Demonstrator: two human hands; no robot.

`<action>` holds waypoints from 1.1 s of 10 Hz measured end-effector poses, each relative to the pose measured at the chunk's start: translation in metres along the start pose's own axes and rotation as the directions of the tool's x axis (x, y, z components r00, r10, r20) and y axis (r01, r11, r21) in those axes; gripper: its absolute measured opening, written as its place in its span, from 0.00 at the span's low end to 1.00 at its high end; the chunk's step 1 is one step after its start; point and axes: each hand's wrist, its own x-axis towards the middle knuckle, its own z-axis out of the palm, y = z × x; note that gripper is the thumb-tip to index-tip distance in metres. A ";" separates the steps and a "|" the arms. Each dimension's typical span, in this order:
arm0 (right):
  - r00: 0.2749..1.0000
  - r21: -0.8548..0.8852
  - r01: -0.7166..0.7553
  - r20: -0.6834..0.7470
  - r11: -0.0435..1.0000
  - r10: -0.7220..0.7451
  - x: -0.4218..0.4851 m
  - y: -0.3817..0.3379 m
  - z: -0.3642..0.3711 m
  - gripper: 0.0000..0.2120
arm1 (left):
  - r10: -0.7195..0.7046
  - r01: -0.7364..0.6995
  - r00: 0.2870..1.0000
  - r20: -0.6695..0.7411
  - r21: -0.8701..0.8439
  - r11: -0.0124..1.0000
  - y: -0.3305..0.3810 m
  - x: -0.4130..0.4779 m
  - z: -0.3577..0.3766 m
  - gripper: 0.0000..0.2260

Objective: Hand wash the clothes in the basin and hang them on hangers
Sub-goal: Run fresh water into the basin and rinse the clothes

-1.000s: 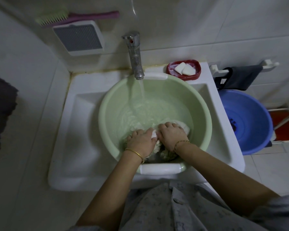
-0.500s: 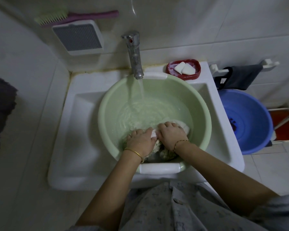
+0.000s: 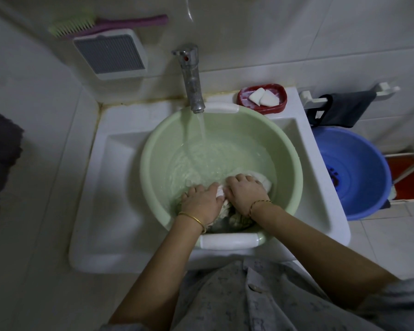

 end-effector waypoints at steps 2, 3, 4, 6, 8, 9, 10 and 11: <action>1.000 -0.005 -0.004 -0.002 1.000 0.004 0.000 0.000 0.001 0.20 | -0.001 0.001 1.000 0.000 0.002 1.000 0.000 0.000 0.000 0.23; 1.000 -0.003 -0.002 -0.006 1.000 0.002 0.001 0.000 0.001 0.20 | 0.002 -0.002 1.000 0.000 0.008 1.000 0.000 0.000 0.000 0.23; 1.000 -0.001 -0.001 -0.006 1.000 0.001 0.001 0.000 0.001 0.20 | 0.002 -0.002 1.000 0.009 0.008 1.000 0.000 0.001 0.000 0.23; 1.000 -0.009 -0.001 -0.012 1.000 0.000 0.000 0.000 0.001 0.19 | 0.000 0.000 1.000 0.009 -0.002 1.000 0.000 0.000 0.000 0.23; 1.000 -0.009 0.005 -0.021 1.000 -0.005 -0.001 0.000 0.001 0.19 | 0.006 -0.006 1.000 0.001 -0.003 1.000 0.000 -0.002 -0.001 0.23; 1.000 -0.003 0.003 -0.021 1.000 -0.003 -0.001 0.000 0.000 0.20 | 0.006 -0.006 1.000 -0.013 -0.007 1.000 0.000 -0.003 -0.003 0.22; 1.000 0.014 0.003 -0.015 1.000 -0.003 0.000 0.001 -0.001 0.20 | -0.018 0.013 0.993 -0.115 -0.044 0.999 -0.001 -0.004 -0.007 0.18; 1.000 0.048 -0.004 -0.002 0.999 0.005 0.001 0.003 -0.002 0.20 | -0.084 0.054 0.959 -0.270 -0.114 0.992 -0.003 -0.005 -0.015 0.14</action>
